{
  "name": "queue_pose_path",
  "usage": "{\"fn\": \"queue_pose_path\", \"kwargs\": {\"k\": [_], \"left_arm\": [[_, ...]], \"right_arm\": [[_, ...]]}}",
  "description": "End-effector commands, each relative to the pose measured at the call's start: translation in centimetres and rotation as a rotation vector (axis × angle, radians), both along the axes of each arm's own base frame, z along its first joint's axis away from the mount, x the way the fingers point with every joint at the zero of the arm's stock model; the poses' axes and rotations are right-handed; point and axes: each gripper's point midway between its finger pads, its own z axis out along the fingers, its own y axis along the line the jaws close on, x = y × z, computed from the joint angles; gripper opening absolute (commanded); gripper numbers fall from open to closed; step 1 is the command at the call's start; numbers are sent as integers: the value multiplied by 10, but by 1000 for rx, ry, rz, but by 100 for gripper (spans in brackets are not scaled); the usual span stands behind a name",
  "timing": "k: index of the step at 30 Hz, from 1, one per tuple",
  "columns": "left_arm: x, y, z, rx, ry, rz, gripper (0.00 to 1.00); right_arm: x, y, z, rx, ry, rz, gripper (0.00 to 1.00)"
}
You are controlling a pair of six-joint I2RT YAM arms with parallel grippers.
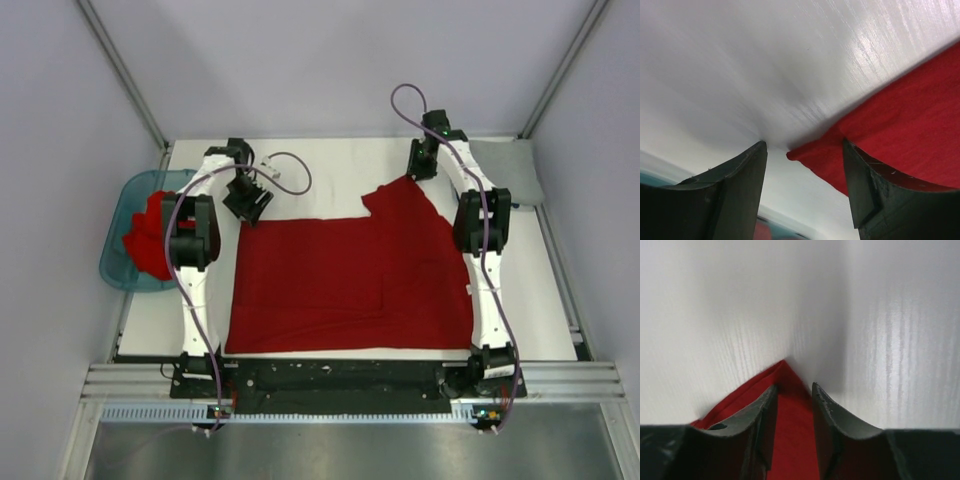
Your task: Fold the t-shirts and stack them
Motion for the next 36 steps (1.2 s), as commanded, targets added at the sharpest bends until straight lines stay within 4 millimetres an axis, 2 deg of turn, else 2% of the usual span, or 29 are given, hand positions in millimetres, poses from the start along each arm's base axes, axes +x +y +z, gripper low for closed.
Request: {"fn": "queue_pose_path", "kwargs": {"k": [1, 2, 4, 7, 9, 11, 12, 14, 16, 19, 20, 21, 22, 23, 27, 31, 36], "left_arm": [[2, 0, 3, -31, -19, -19, 66], [1, -1, 4, -40, -19, -32, 65], [-3, -6, 3, -66, -10, -55, 61], [-3, -1, -2, -34, -1, -42, 50], [-11, -1, -5, -43, 44, -43, 38], [-19, -3, -5, -55, 65, -51, 19], [-19, -3, -2, -56, 57, -52, 0], [-18, -3, 6, -54, 29, -43, 0], [-14, -3, 24, -58, -34, -39, 0], [-11, -2, 50, -52, -129, -41, 0], [-11, 0, 58, -42, -156, -42, 0], [-13, 3, 65, -27, -178, -43, 0], [-18, 7, 68, -7, -185, -38, 0], [-23, 11, 72, 11, -198, -36, 0], [-51, 17, 76, 42, -230, -54, 0], [-80, 10, 83, 21, -221, -115, 0], [-118, 1, 87, 4, -195, -216, 0]], "right_arm": [[-11, 33, -19, 115, 63, 55, 26], [-10, 36, -13, 135, 53, 62, 21], [-9, 40, 0, 161, 33, 73, 0], [-9, 44, 20, 195, 0, 88, 0], [-10, 51, 35, 224, -20, 114, 0], [-13, 51, 50, 230, -40, 124, 0], [-16, 50, 57, 227, -48, 131, 0], [-23, 47, 78, 218, -76, 145, 0], [-36, 46, 101, 211, -102, 168, 0], [-63, 37, 127, 184, -125, 175, 0], [-76, 33, 127, 173, -110, 167, 0], [-94, 30, 126, 165, -91, 161, 0], [-112, 26, 137, 155, -97, 159, 0], [-128, 19, 134, 136, -81, 147, 0], [-186, -10, 141, 52, -84, 69, 0], [-239, -31, 139, 29, -67, -7, 0], [-291, -48, 131, 31, -40, -95, 0]]}}
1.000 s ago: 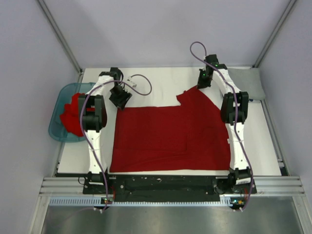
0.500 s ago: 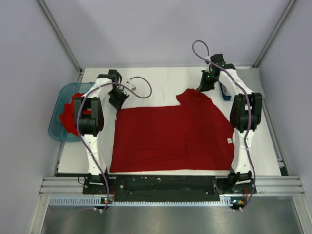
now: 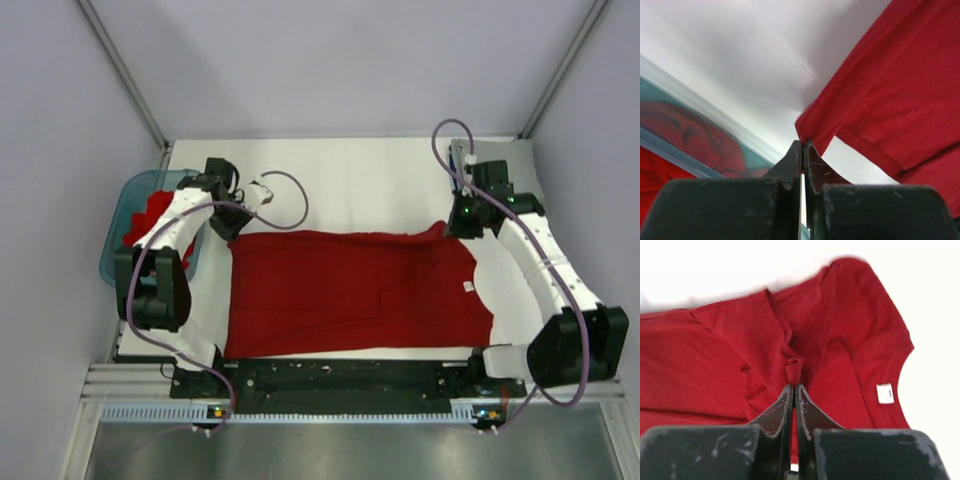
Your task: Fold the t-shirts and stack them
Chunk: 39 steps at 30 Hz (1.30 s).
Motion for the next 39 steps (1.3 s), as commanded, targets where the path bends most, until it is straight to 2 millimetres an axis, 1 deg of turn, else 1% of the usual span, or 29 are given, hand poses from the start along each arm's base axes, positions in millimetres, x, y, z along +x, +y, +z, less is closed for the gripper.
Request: {"fn": "queue_pose_path", "kwargs": {"k": [1, 4, 5, 6, 7, 8, 9, 11, 13, 16, 18, 21, 23, 26, 29, 33, 35, 37, 39], "left_arm": [[-31, -9, 9, -3, -2, -118, 0], [-55, -10, 3, -3, 31, -161, 0], [-62, -11, 0, -10, 45, -175, 0], [-71, -13, -5, -18, 68, -188, 0], [-77, -14, -10, -22, 86, -201, 0], [-85, -16, -16, -27, 110, -214, 0], [-90, -17, -21, -28, 128, -222, 0], [-100, -19, -30, -29, 166, -237, 0], [-104, -20, -35, -22, 185, -245, 0], [-106, -14, -38, 8, 195, -241, 0], [-111, -11, -38, 26, 206, -252, 0], [-118, -9, -41, 33, 226, -271, 0], [-118, -8, -42, 45, 229, -267, 0], [-111, -7, -34, 52, 193, -253, 0], [-111, -12, -23, 26, 165, -282, 0], [-114, -7, -21, 51, 151, -313, 0], [-111, -7, -15, 55, 126, -311, 0], [-109, -11, -6, 38, 102, -324, 0], [-111, -13, -2, 23, 108, -345, 0]], "right_arm": [[-36, -25, -6, -27, 16, -125, 0], [-61, -44, -17, -19, 50, -204, 0], [-69, -47, -20, -7, 54, -224, 0], [-74, -56, -22, 10, 52, -270, 0], [-80, -60, -29, 23, 67, -293, 0], [-84, -59, -32, 34, 67, -303, 0], [-89, -55, -41, 53, 91, -301, 0], [-93, -46, -54, 100, 128, -296, 0], [-96, -44, -66, 114, 167, -316, 0], [-96, -50, -71, 91, 185, -358, 0], [-97, -53, -73, 86, 189, -383, 0], [-103, -45, -82, 126, 225, -392, 0], [-107, -41, -87, 153, 242, -410, 0], [-108, -43, -87, 157, 226, -445, 0], [-111, -45, -88, 155, 212, -476, 0], [-115, -51, -91, 146, 207, -526, 0], [-113, -56, -85, 162, 183, -549, 0], [-107, -66, -71, 171, 133, -575, 0], [-104, -71, -60, 160, 100, -567, 0]]}}
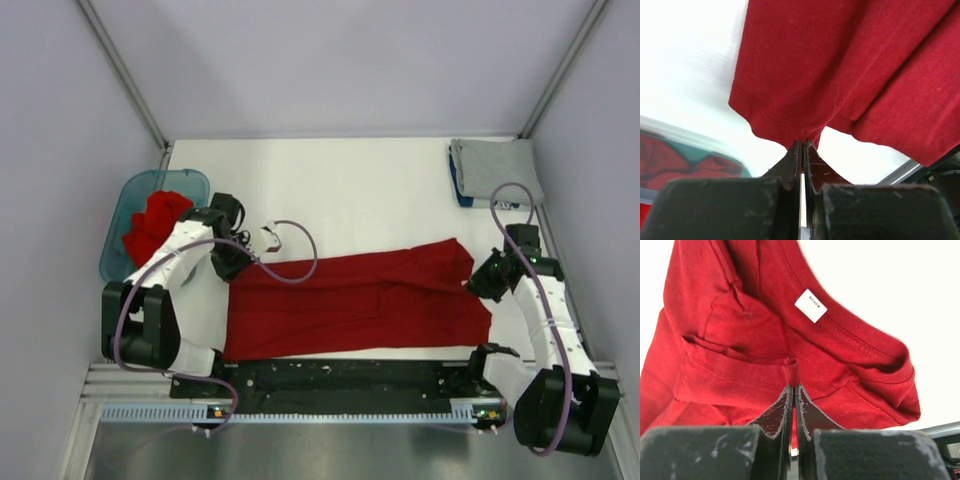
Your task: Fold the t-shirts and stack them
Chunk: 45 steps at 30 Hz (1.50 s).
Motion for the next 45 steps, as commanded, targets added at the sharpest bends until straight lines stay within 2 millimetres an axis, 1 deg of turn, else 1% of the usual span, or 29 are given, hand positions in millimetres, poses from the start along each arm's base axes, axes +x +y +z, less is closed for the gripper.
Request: {"fn": "queue_pose_path", "kwargs": {"k": [1, 3, 5, 6, 7, 9, 10, 11, 12, 14, 15, 17, 18, 20, 22, 23, 24, 25, 26, 28, 30, 32, 34, 35, 36, 38, 39, 42, 45], "left_arm": [[0, -4, 20, -25, -29, -57, 0], [-4, 2, 10, 6, -7, -59, 0], [-12, 8, -1, 38, 30, -73, 0], [-17, 10, -5, 49, 50, -81, 4], [-22, 13, -8, 59, 72, -92, 15], [-30, 15, -12, 68, 121, -116, 43], [-32, 14, -12, 64, 143, -127, 50], [-31, 10, -7, 42, 151, -139, 52], [-29, 2, 0, 0, 161, -144, 52], [-10, -28, 25, -132, 127, -136, 50], [3, -44, 43, -186, 90, -135, 50], [24, -83, 73, -281, 29, -148, 49], [36, -110, 92, -337, -23, -164, 47], [52, -178, 111, -480, -83, -180, 44], [56, -238, 114, -599, -54, -171, 42], [51, -269, 111, -641, -15, -191, 40], [43, -295, 112, -670, 29, -217, 39], [37, -319, 106, -691, 69, -234, 39], [30, -342, 104, -711, 91, -256, 39], [25, -383, 88, -733, 103, -283, 42], [23, -414, 76, -756, 112, -276, 44], [23, -437, 60, -769, 168, -241, 45], [28, -453, 46, -773, 243, -186, 45], [31, -457, 36, -760, 259, -162, 45], [36, -462, 31, -757, 256, -157, 46], [45, -467, 17, -727, 224, -140, 47], [48, -469, 14, -716, 210, -142, 47], [45, -466, 2, -690, 211, -148, 47], [41, -464, -5, -671, 213, -163, 43]], "right_arm": [[17, -13, 32, -33, -119, -22, 0], [16, -1, 28, 32, -103, 15, 0], [10, 14, 17, 115, -66, 43, 0], [6, 20, 10, 148, -48, 52, 0], [3, 23, 3, 173, -32, 50, 0], [-8, 30, -13, 212, 7, 36, 0], [-10, 33, -20, 231, 17, 24, 0], [-10, 36, -25, 253, 15, 16, 0], [-8, 38, -29, 265, 11, 10, 0], [-5, 34, -36, 252, 30, -16, 0], [-4, 33, -40, 250, 39, -22, 0], [-3, 32, -47, 248, 55, -35, 0], [-4, 30, -49, 237, 64, -42, 0], [-6, 26, -53, 216, 75, -48, 0], [-6, 25, -52, 210, 67, -52, 0], [-5, 25, -52, 206, 60, -54, 0], [-5, 24, -51, 198, 50, -54, 0], [-5, 23, -50, 193, 46, -54, 0], [-5, 22, -50, 186, 40, -52, 0], [-5, 22, -49, 184, 31, -48, 0], [-5, 22, -48, 182, 24, -46, 0], [-4, 22, -46, 178, 11, -44, 0], [-4, 21, -45, 174, 2, -41, 0], [-4, 21, -45, 173, -3, -38, 0], [-4, 22, -45, 175, -4, -37, 0], [-4, 22, -45, 178, -10, -35, 0], [-4, 23, -44, 179, -13, -34, 0], [-4, 22, -45, 176, -16, -33, 0], [-3, 21, -45, 169, -21, -32, 0]]}}
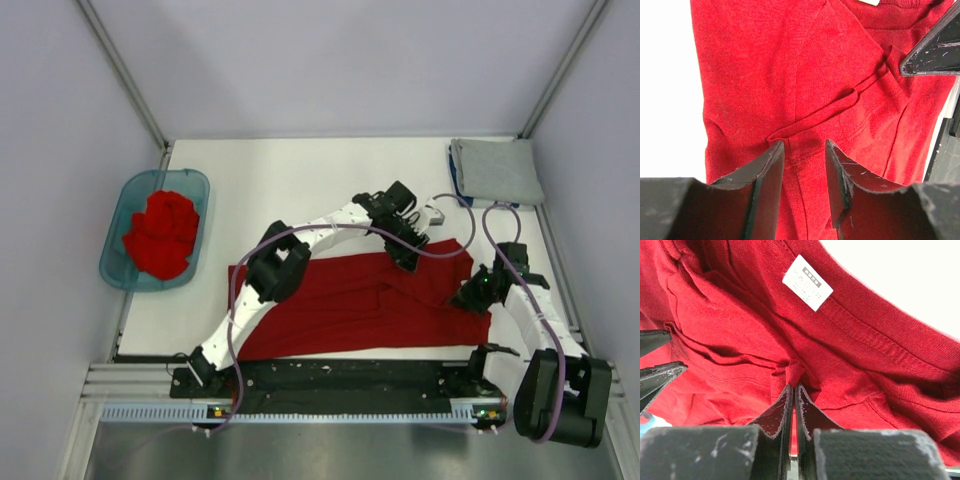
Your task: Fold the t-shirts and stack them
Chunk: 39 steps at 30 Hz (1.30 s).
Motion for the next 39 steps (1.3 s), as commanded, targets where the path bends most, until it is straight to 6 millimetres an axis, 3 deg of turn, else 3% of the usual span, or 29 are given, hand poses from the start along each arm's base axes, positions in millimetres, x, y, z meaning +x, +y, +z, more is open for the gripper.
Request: {"fn": "queue_pose_path", "kwargs": {"k": [1, 8, 12, 16, 25, 27, 30, 35, 39], "left_arm": [[2, -11, 21, -49, -51, -13, 42], [16, -13, 21, -34, -127, 9, 47], [7, -11, 9, -11, -92, -19, 46], [-4, -11, 11, -17, -84, -63, 38], [10, -8, -5, 38, -142, -24, 42], [7, -8, -7, 40, -125, -30, 33], [-3, -10, -2, 21, -81, -45, 3], [-6, -14, 37, -40, -89, -45, 0], [-7, -10, 56, -50, -109, -40, 0]], "right_arm": [[7, -5, 3, -27, -45, -1, 0], [8, -3, 3, -22, -48, 10, 0], [9, -3, 3, -20, -50, 10, 0], [9, -3, 4, -20, -51, 9, 0], [9, -3, 5, -20, -57, 11, 0], [10, -3, 5, -20, -57, 11, 0], [10, -3, 5, -22, -57, 10, 0], [10, -4, 6, -25, -60, 9, 0], [11, -5, 8, -30, -68, 6, 0]]}}
